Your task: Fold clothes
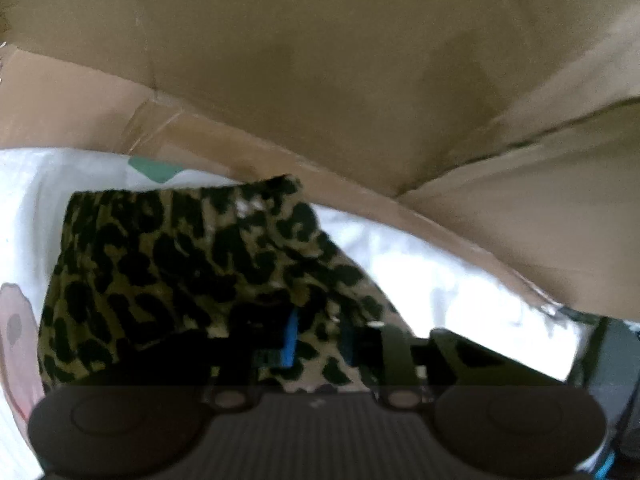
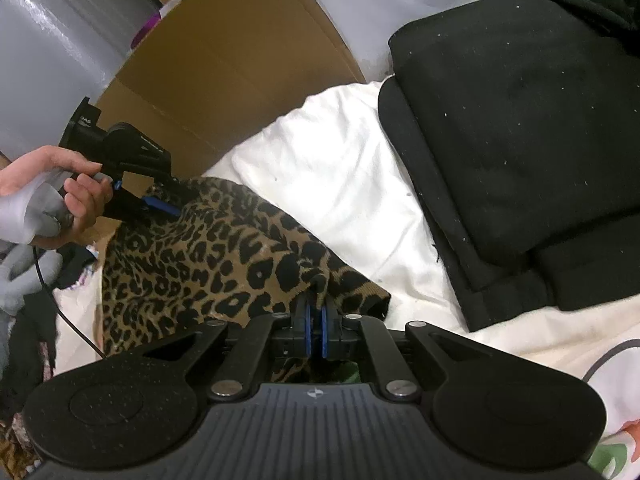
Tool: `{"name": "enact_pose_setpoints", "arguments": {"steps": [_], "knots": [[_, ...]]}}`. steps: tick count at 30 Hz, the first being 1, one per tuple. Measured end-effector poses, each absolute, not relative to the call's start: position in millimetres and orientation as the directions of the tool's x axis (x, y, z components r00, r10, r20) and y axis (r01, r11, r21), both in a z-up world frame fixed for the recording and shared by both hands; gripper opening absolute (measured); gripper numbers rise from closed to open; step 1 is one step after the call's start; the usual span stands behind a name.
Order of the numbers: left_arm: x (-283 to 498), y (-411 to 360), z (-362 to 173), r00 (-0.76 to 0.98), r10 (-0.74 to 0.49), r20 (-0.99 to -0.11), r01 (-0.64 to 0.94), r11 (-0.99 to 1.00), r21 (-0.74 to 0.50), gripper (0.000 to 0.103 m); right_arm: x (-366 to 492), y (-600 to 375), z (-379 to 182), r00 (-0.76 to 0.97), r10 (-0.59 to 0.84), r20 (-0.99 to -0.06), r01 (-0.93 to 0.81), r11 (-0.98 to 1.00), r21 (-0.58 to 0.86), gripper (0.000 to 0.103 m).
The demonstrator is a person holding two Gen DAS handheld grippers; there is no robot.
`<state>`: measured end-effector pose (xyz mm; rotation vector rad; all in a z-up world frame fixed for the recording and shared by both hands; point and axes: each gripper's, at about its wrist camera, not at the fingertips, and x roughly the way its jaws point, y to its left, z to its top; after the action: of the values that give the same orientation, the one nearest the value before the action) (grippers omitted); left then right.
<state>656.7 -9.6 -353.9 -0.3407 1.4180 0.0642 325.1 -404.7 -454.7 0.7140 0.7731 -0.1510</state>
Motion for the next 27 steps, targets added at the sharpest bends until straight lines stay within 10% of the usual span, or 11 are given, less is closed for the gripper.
{"name": "enact_pose_setpoints", "arguments": {"steps": [27], "knots": [[641.7, -60.4, -365.4, 0.075, -0.116, -0.99, -0.245, 0.961, -0.131, 0.017, 315.0, -370.1, -411.7, 0.803, 0.363, -0.472, 0.018, 0.778, 0.628, 0.001]]}}
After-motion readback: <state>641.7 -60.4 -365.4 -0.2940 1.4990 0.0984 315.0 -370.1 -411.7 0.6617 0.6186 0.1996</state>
